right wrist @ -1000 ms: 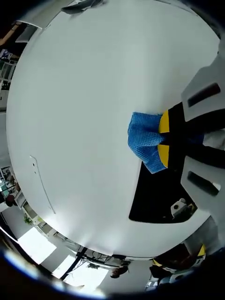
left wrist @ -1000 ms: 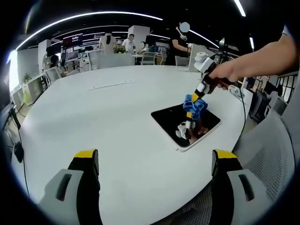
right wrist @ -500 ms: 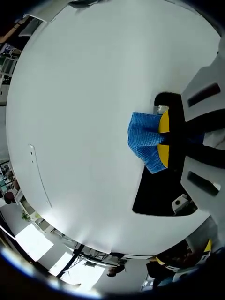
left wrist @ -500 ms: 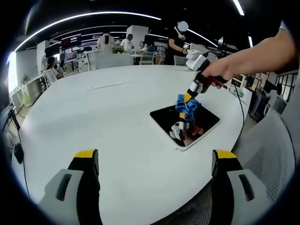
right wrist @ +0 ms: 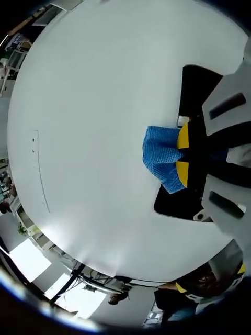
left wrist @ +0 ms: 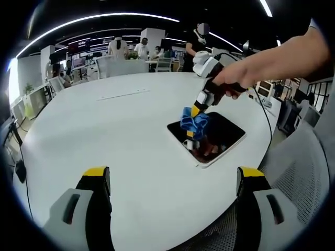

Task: Wipe the mirror surface with the cleaning cloth until all visible marks leave the cleaned area.

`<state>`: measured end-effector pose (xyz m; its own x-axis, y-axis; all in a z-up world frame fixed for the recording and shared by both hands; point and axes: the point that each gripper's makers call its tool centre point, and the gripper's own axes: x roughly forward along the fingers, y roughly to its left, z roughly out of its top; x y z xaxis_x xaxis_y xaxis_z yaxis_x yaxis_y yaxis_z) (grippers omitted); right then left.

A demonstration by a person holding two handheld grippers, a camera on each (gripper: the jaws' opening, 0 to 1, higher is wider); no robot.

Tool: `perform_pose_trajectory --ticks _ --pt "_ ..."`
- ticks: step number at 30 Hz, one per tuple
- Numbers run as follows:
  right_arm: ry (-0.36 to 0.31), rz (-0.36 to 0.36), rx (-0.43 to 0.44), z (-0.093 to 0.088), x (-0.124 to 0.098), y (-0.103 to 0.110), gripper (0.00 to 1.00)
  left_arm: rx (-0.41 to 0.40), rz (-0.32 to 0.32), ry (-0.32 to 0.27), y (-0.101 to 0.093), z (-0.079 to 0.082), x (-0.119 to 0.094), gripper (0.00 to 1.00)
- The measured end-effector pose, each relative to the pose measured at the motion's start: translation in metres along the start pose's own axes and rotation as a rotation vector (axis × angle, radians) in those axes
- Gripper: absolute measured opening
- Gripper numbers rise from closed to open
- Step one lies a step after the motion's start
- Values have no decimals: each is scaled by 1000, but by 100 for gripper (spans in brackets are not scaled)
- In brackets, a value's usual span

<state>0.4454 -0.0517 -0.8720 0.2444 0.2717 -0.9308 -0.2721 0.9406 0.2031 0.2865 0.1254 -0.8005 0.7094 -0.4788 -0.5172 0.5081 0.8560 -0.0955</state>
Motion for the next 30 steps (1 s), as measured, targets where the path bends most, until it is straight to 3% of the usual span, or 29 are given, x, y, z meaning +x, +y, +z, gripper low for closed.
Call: perform_pose_trajectory --ticks 21,30 --pt "-7 37 -56 17 13 44 0 1 -8 11 0 -3 1 99" --pt "-20 15 -77 16 12 45 0 1 -3 17 0 -4 1 99"
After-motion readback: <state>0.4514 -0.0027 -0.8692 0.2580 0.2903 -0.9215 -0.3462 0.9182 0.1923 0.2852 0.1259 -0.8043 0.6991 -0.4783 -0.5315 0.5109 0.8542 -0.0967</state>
